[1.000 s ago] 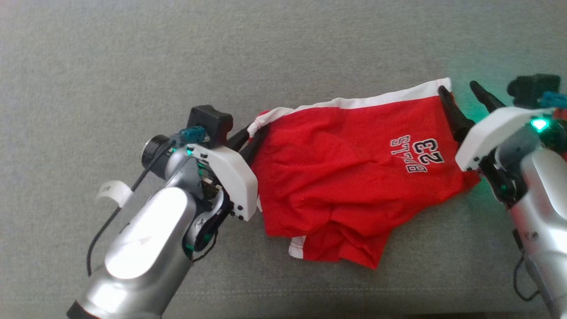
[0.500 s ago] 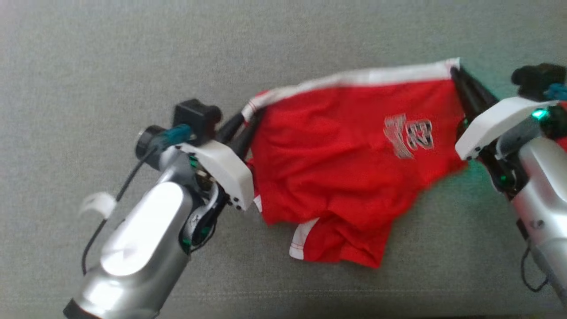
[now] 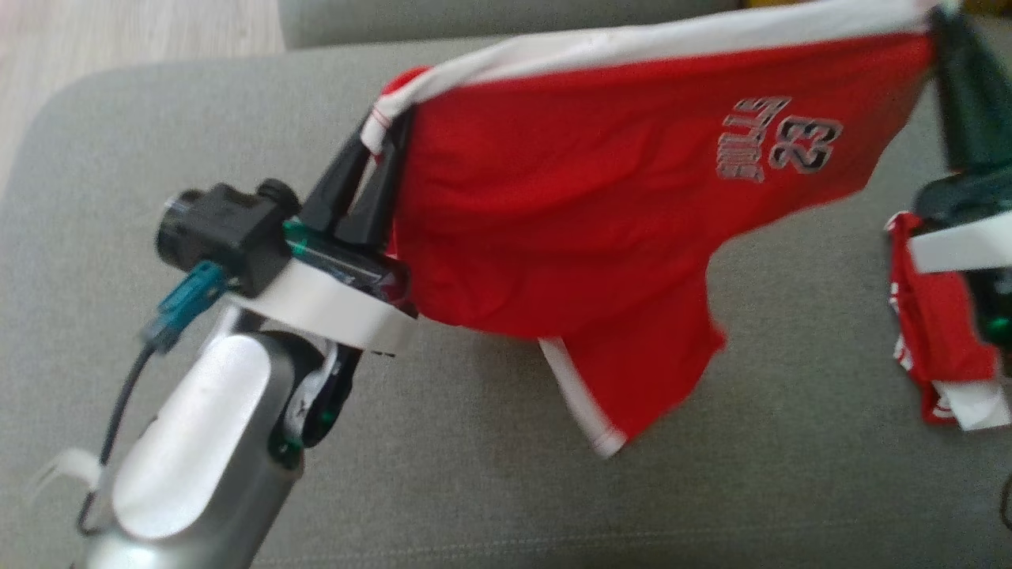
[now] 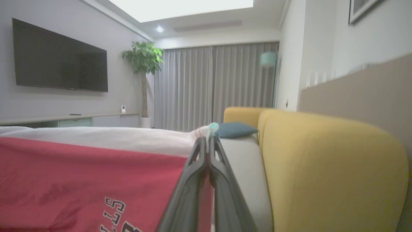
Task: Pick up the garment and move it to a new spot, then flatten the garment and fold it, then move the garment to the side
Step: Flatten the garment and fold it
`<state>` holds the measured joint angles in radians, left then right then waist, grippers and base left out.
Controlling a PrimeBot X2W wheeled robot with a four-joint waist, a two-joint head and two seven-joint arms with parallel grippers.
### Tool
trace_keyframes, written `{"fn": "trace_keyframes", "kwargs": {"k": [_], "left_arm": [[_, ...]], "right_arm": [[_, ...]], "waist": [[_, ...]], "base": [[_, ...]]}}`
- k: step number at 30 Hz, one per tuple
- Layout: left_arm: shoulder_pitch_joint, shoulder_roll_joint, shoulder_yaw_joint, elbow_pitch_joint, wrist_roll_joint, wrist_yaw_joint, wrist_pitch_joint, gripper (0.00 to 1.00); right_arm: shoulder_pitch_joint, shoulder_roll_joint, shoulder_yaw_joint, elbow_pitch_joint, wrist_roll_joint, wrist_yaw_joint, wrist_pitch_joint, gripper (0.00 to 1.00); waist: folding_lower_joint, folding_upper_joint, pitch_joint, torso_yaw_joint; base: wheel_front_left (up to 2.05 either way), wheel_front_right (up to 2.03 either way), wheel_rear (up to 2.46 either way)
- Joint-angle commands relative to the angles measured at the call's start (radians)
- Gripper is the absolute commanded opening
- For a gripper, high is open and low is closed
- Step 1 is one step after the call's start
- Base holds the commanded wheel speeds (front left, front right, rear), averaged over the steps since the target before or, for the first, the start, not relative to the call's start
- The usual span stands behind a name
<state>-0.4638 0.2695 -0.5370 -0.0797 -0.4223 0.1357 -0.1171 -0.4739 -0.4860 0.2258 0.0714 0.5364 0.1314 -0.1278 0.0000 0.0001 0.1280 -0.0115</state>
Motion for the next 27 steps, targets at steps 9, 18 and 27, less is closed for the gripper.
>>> {"fn": "trace_keyframes", "kwargs": {"k": [9,18,27], "left_arm": [[-0.083,0.074,0.085,-0.21,0.031,0.029,0.015,0.0],[-0.144,0.069,0.093,-0.186,-0.016,0.005,0.056,0.0],[-0.393,-0.016,0.1,0.175,-0.061,-0.086,-0.014,0.0]], "right_arm": [[0.073,0.065,-0.221,-0.441,-0.142,-0.001,0.203,0.0],[0.018,0.103,-0.237,-0.466,-0.116,-0.001,0.311,0.0],[-0.284,0.105,-0.104,-0.152,-0.041,-0.001,0.244,0.0]], "waist": [[0.0,-0.0001,-0.097,-0.03],[0.0,-0.0001,-0.08,-0.038],[0.0,-0.0001,0.027,-0.024]], "base": [[0.0,0.0,0.0],[0.0,0.0,0.0],[0.0,0.0,0.0]]}}
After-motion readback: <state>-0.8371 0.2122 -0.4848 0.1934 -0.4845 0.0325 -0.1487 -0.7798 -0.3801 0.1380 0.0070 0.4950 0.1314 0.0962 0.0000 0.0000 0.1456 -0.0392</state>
